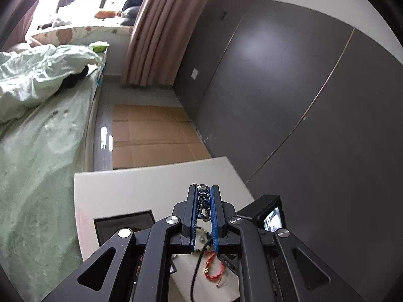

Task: Organize jewelry
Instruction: 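Lift the silver chain with left gripper while right gripper grasps black-green bead bracelet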

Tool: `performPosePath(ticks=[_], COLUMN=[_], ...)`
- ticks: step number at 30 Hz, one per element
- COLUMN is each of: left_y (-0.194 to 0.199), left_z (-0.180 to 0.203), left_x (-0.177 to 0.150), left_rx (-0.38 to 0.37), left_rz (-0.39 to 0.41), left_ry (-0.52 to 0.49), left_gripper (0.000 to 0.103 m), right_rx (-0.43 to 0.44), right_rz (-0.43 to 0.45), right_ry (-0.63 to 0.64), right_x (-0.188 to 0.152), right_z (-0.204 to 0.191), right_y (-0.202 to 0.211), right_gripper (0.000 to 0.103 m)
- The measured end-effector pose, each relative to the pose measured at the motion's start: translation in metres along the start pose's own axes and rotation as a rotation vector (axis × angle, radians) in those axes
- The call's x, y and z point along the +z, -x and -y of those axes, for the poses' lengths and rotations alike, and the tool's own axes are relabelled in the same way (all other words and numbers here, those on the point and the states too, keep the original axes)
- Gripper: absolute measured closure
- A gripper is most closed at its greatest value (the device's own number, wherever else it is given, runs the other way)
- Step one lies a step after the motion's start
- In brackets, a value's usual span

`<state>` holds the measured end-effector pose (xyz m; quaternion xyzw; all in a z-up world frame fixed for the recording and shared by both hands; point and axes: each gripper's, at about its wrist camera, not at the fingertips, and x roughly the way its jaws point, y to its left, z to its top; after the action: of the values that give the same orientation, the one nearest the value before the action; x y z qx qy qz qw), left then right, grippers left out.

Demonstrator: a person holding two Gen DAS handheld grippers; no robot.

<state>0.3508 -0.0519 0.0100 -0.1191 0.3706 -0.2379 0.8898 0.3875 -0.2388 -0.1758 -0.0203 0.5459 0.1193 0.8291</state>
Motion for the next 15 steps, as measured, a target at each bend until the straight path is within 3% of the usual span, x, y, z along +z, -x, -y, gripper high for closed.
performPosePath(ticks=[4, 15], left_y=[0.018, 0.07], left_z=[0.011, 0.045], left_x=[0.012, 0.041], left_rx=[-0.002, 0.047], left_rz=[0.042, 0.132], left_ry=[-0.019, -0.099], left_gripper=[0.093, 0.094], right_rx=[0.069, 0.078], right_rz=[0.051, 0.193], right_ry=[-0.027, 0.039], right_x=[0.001, 0.018], right_z=[0.01, -0.006], right_y=[0.018, 0.081], right_gripper=[0.096, 0.096])
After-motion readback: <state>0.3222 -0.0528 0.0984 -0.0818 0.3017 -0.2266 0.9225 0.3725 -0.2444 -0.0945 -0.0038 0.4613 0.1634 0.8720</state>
